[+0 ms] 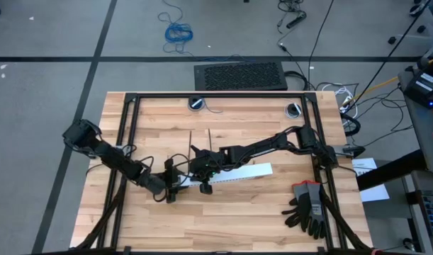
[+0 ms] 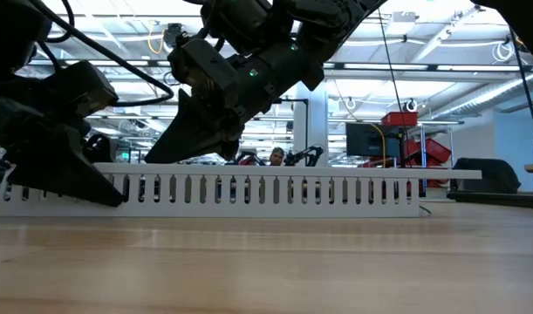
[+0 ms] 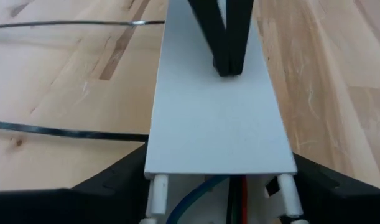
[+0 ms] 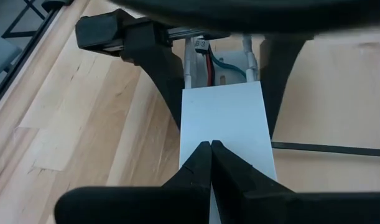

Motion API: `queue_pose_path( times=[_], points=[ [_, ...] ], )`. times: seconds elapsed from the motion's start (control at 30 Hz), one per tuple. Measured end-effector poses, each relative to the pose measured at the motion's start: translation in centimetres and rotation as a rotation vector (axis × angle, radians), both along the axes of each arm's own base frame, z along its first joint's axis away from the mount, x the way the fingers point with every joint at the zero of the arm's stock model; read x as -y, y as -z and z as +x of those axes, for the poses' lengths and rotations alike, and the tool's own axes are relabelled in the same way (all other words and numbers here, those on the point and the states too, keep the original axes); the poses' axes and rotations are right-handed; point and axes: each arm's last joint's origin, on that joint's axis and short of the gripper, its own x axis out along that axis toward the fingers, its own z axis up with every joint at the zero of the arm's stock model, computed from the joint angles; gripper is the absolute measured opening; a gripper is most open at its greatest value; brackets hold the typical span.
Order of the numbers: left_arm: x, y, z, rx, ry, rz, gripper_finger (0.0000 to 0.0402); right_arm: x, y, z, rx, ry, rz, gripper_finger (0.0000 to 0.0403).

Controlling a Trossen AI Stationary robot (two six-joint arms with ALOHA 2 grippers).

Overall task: Ziptie cables
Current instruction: Close the white cable duct

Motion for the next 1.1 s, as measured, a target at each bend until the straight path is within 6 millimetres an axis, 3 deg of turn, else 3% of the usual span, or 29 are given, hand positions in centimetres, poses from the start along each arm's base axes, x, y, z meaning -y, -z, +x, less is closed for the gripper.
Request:
queue_pose_path(
  times=[0.23,0.53,0.93,1.1],
  points=[
    [-0.3,-1.9,-0.5,0.017,0.040,0.008,0.0321,0.0,0.1,0.0,-0.006,-0.004,-0.011,0.0000],
    [-1.2,-3.9,-3.0,-0.086,0.002,-0.077,0.0329,0.0,0.1,0.0,-0.002,-0.007,-0.022,0.0000],
    [-1.0,-0.9,-4.8,0.036,-0.029,-0.048,0.0329,0.0,0.2,-0.2,-0.017,-0.011,-0.023,0.0000],
    [-1.0,-0.4,-4.7,0.051,-0.024,-0.017,0.0319,0.0,0.2,-0.2,-0.018,-0.023,-0.010,0.0000]
  ],
)
